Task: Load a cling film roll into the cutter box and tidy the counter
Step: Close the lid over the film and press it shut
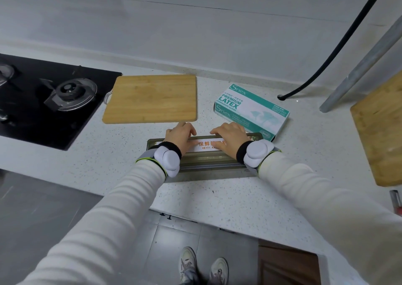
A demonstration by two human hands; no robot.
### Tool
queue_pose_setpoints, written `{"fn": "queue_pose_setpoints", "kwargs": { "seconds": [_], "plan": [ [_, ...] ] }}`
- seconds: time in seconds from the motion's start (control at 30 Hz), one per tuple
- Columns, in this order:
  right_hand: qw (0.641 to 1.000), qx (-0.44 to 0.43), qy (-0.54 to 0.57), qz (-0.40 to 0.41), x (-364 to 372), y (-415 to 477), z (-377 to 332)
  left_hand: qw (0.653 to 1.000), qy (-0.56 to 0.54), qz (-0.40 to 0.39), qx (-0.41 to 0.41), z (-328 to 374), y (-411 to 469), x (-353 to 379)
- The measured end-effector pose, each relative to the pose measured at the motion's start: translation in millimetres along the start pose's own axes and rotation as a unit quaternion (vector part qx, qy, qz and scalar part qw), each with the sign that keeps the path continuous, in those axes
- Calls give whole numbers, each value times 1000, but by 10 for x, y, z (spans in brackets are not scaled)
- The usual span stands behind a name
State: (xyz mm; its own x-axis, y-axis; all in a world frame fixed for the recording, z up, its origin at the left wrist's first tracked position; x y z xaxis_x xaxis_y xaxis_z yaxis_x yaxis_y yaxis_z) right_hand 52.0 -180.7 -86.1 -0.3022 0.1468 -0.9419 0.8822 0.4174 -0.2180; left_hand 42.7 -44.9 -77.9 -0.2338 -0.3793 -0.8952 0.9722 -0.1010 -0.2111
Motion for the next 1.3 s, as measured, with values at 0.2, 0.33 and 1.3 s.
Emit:
{"fn": "queue_pose_setpoints", "kwargs": {
  "seconds": [0.2,0.33,1.3],
  "plan": [
    [1000,1,15,11,9,-23,-6,1000,19,3,10,26,12,-49],
    [999,-12,22,22,-16,-24,-58,999,24,20,38,95,-70,-123],
    [998,-41,-42,14,180,-919,103,979,140,31,147,118,-989,405]
  ]
}}
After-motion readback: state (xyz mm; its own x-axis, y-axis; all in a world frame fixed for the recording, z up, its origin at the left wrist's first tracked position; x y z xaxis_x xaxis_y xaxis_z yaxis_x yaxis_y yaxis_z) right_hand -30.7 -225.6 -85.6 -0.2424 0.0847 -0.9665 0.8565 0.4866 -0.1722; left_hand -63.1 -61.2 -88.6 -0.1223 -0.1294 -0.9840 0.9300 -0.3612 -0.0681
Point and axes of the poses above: each hand's wrist, its own y-axis towards the middle knuckle, its own x-axis out of the palm, z = x × y, the point moved 8 cm from there along y, towards the middle knuckle, and after that the axes turned 1 degree about -z, right-handed, at the moved point
